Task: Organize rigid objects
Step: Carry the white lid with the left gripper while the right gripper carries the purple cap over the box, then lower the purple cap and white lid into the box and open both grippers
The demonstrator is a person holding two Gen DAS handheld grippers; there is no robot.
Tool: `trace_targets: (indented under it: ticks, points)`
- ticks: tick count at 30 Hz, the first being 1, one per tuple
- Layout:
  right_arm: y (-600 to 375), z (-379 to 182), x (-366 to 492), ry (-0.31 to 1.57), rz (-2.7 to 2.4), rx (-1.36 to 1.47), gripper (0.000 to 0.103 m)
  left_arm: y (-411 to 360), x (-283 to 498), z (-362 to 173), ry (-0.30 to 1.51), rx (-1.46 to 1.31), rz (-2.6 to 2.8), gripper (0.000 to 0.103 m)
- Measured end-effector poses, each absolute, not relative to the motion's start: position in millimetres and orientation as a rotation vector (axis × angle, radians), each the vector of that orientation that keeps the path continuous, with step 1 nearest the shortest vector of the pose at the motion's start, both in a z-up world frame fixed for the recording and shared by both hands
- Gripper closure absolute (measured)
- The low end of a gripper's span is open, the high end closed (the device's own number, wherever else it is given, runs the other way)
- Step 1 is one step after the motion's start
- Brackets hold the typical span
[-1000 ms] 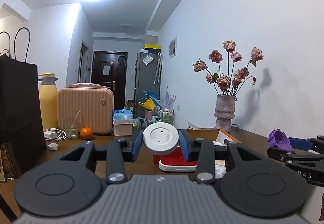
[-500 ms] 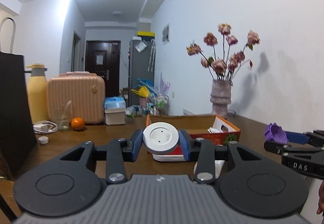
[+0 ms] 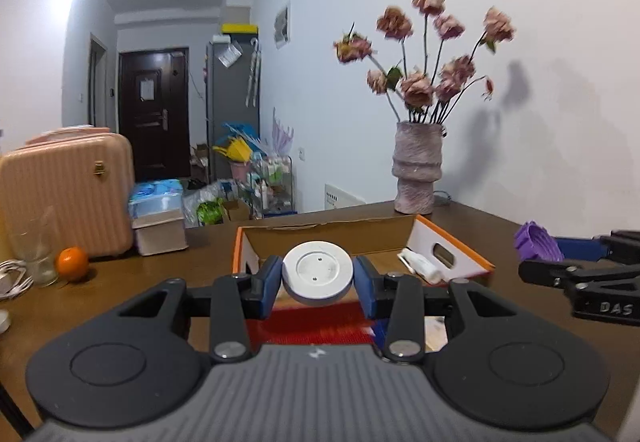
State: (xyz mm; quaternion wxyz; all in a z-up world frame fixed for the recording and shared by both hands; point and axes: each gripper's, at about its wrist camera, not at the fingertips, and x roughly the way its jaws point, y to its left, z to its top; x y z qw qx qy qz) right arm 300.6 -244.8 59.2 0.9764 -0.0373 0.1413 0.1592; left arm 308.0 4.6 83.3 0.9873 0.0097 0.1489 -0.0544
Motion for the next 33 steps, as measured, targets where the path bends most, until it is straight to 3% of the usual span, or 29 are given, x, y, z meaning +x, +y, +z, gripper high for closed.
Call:
trace_targets:
  ticks: [12, 19, 33]
  points:
    - [-213.6, 49.5, 485.5, 0.438, 0.405, -0.163, 0.050, 7.3, 502.6, 67.4, 0.521, 0.046, -0.135, 0.063]
    - [-206.5, 29.2, 589.2, 0.629, 0.417, -0.095, 0.050, 9.7, 583.3, 44.8, 0.680, 0.050, -0.135, 0.063]
    - [-158.8, -15.6, 683.0, 0.979, 0.445, -0.261, 0.050, 19.7, 673.4, -4.3, 1.008, 0.084, -0.104, 0.061]
